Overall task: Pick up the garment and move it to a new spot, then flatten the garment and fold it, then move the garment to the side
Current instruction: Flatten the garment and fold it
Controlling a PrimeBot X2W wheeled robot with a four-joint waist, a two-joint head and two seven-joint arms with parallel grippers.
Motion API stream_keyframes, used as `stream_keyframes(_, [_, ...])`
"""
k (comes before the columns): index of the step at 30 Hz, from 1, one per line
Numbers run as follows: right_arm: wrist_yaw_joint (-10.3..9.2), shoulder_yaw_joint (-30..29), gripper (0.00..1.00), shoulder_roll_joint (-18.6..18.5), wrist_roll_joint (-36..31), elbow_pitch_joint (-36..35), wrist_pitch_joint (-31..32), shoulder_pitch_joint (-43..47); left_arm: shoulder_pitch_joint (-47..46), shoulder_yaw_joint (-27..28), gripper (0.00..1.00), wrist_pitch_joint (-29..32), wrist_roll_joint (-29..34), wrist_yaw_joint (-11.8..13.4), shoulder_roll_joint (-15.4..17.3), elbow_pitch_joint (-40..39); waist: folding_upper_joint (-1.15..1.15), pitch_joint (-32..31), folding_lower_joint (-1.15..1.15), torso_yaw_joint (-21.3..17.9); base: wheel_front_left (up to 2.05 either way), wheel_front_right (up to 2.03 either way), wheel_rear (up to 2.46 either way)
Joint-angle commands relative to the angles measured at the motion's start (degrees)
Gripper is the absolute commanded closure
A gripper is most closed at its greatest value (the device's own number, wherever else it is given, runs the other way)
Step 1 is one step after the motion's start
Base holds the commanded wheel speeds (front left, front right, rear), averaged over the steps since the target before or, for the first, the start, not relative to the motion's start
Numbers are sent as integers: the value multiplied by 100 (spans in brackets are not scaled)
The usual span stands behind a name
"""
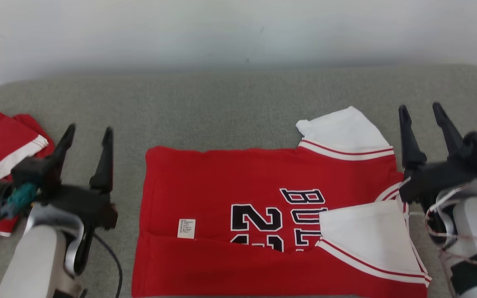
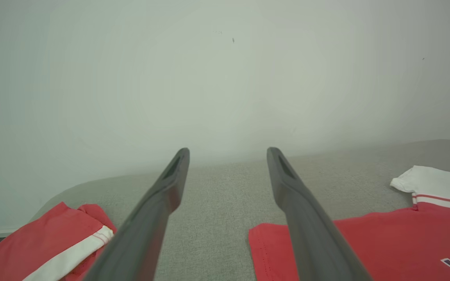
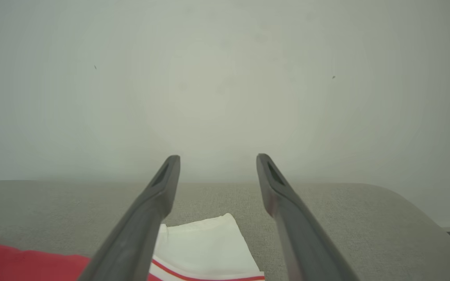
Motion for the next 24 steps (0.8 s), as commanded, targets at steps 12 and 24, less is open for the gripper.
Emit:
stream_keyframes(12, [-14, 548, 0, -308, -65, 1903, 400, -2101, -1672, -1448, 0, 900, -1491, -12, 567, 896, 0, 1282, -1, -95, 0, 0, 0])
stream_keyframes(24, [-14, 1266, 0, -172, 50, 3478, 783, -3453, -2470, -2491, 0, 1973, -2571, -13, 766, 1476, 0, 1743, -1, -39, 0, 0, 0])
